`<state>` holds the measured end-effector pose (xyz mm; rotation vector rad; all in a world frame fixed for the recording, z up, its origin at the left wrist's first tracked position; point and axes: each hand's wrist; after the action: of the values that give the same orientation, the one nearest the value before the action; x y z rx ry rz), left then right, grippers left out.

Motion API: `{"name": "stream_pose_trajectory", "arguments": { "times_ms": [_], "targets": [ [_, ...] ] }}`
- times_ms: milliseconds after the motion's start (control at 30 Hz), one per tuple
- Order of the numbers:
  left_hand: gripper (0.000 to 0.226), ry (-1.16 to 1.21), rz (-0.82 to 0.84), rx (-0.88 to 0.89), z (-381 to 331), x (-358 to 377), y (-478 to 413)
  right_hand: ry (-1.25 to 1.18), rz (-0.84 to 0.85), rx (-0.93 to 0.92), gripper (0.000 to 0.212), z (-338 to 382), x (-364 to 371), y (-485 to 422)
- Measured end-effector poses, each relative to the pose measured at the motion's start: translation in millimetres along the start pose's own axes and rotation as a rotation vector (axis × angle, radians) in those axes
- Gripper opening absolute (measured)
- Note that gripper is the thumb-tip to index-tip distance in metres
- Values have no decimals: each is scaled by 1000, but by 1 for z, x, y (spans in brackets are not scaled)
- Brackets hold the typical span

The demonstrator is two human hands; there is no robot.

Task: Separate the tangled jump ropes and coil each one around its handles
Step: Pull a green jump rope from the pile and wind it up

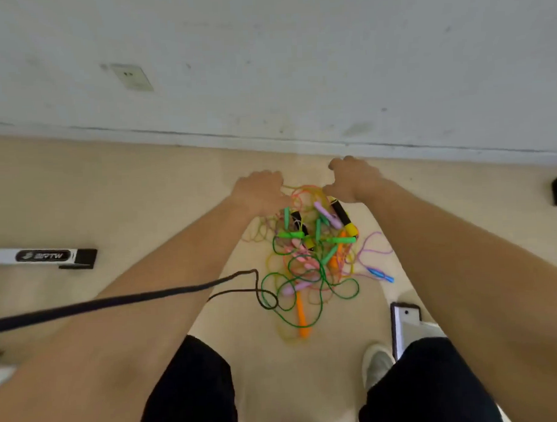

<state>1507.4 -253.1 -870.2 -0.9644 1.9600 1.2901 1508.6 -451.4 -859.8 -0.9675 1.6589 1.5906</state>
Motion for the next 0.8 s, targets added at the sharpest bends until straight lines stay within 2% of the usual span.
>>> {"name": "stream_pose_trajectory", "arguments": {
  "times_ms": [267,433,600,633,733,800],
  "targets": [
    [54,21,-8,13,57,121,-81,5,7,-17,61,8,155,-75],
    [60,20,-1,22,74,151,-98,-1,-8,-16,57,7,197,-88],
    [55,50,44,26,72,172,-67,-25,-8,-52,62,4,220,-58],
    [55,26,62,33,71,179,-60,-28,-11,-63,59,3,225,-50],
    [62,-18,80,46,72,201,-46,-51,-11,-67,23,0,244,-33],
    [61,-31,90,61,73,216,-40,-94,49,-36,41,-4,262,-24]
  ]
}}
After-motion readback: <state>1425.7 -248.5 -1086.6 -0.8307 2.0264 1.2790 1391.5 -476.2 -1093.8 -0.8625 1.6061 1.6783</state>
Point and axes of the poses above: each hand's wrist, its own y-axis away from the middle knuckle, its own x-axis out of the palm, z = x × y, and after that the axes turned 12 degrees about y, right-handed
